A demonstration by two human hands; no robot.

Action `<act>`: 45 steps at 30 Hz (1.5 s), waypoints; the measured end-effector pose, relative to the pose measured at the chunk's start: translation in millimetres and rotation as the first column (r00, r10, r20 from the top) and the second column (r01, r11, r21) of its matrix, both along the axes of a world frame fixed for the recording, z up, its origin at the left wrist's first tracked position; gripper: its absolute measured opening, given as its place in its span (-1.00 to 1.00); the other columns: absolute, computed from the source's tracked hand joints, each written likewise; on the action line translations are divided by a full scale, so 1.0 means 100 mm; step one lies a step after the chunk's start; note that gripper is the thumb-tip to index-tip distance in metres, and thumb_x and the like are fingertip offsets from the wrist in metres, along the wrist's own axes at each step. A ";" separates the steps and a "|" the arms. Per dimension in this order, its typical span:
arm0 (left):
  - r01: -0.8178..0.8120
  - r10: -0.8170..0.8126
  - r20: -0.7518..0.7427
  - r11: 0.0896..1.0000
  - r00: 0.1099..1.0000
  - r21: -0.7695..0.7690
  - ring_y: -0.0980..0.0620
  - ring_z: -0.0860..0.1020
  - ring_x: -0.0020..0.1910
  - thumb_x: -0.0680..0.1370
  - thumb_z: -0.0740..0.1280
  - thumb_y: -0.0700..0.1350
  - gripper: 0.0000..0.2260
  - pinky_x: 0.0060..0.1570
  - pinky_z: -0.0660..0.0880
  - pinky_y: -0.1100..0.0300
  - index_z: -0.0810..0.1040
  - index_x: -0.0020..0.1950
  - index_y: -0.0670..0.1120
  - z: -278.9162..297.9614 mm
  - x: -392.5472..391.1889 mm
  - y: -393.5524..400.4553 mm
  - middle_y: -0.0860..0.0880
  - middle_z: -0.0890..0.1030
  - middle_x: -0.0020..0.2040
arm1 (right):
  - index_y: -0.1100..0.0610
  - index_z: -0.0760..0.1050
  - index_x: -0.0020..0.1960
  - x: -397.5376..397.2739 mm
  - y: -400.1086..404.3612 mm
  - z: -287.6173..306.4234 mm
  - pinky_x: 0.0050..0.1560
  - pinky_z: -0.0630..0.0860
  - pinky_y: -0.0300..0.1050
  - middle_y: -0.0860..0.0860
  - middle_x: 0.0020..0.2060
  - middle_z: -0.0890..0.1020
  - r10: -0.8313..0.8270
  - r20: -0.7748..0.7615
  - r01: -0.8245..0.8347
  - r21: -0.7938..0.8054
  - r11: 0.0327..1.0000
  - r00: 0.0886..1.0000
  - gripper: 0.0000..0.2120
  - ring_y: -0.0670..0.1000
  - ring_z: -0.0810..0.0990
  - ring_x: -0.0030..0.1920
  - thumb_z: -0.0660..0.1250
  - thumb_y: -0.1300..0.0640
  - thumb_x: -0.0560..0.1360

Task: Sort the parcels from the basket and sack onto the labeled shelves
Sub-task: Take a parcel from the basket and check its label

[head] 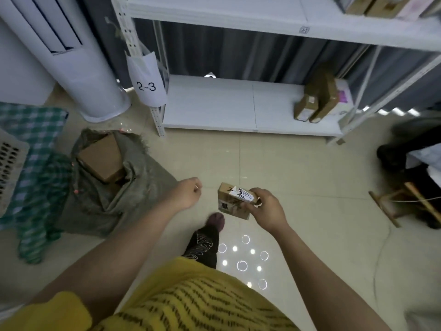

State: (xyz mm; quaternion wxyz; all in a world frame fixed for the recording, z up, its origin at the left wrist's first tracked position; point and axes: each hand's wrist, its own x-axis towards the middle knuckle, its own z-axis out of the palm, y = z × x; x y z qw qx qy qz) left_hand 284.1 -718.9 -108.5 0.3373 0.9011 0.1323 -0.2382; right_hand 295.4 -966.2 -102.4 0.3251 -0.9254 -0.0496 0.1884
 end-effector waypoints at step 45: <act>-0.460 0.451 -0.280 0.887 0.847 0.038 -0.05 0.49 0.24 0.61 0.16 -0.10 -0.73 0.21 0.38 0.10 0.44 0.29 -0.03 -1.13 4.65 -4.35 -0.03 0.54 0.24 | 0.16 0.50 0.11 5.87 -3.92 -1.08 -0.06 0.42 -0.06 0.11 0.03 0.58 0.374 -0.302 -0.452 -0.253 0.855 0.877 -0.78 0.16 0.55 0.04 0.38 0.15 0.48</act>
